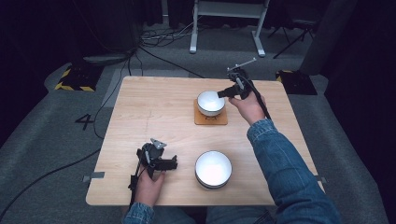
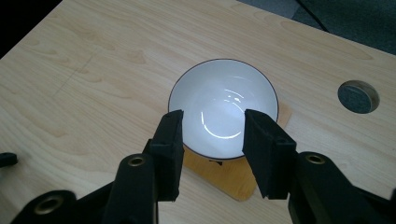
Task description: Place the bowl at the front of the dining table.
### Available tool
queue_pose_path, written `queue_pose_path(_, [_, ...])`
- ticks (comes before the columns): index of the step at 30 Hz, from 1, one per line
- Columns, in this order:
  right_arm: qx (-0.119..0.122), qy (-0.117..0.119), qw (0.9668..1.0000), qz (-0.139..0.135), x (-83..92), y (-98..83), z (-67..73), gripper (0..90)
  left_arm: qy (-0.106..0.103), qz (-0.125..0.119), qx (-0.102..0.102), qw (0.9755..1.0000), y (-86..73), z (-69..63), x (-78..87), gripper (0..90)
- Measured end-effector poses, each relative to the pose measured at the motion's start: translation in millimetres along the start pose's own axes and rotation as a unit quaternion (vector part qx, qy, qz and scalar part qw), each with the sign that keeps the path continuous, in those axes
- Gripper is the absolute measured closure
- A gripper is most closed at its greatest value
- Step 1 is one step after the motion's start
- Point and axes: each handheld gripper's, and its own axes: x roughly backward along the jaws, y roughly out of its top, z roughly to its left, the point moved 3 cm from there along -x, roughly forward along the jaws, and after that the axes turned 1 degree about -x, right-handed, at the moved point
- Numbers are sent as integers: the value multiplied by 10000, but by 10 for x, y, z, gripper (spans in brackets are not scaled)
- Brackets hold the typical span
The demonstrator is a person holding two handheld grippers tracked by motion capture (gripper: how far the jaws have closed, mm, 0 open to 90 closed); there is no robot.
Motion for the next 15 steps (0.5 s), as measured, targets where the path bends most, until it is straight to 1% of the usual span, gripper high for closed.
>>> queue_pose_path(4, [99, 108, 9999, -47, 147, -54, 47, 578, 0, 0, 6, 10000, 0, -1, 0, 4])
queue_pose_path(5, [177, 126, 9997, -79, 216, -82, 65, 577, 0, -1, 6, 10000, 0, -1, 0, 3])
queue_pose_path(6, [177, 126, 9997, -79, 216, -82, 65, 577, -1, 0, 5, 10000, 0, -1, 0, 3])
queue_pose_path(8, [233, 217, 9994, -122, 306, -122, 104, 572, -2, 1, 0, 10000, 0, 0, 0, 4])
queue_pose_path(9, [233, 217, 9994, -122, 306, -122, 104, 572, -2, 1, 0, 10000, 0, 0, 0, 4])
queue_pose_path(15, [409, 303, 9984, -228, 482, -231, 170, 561, -5, 3, 4, 10000, 0, -1, 0, 3])
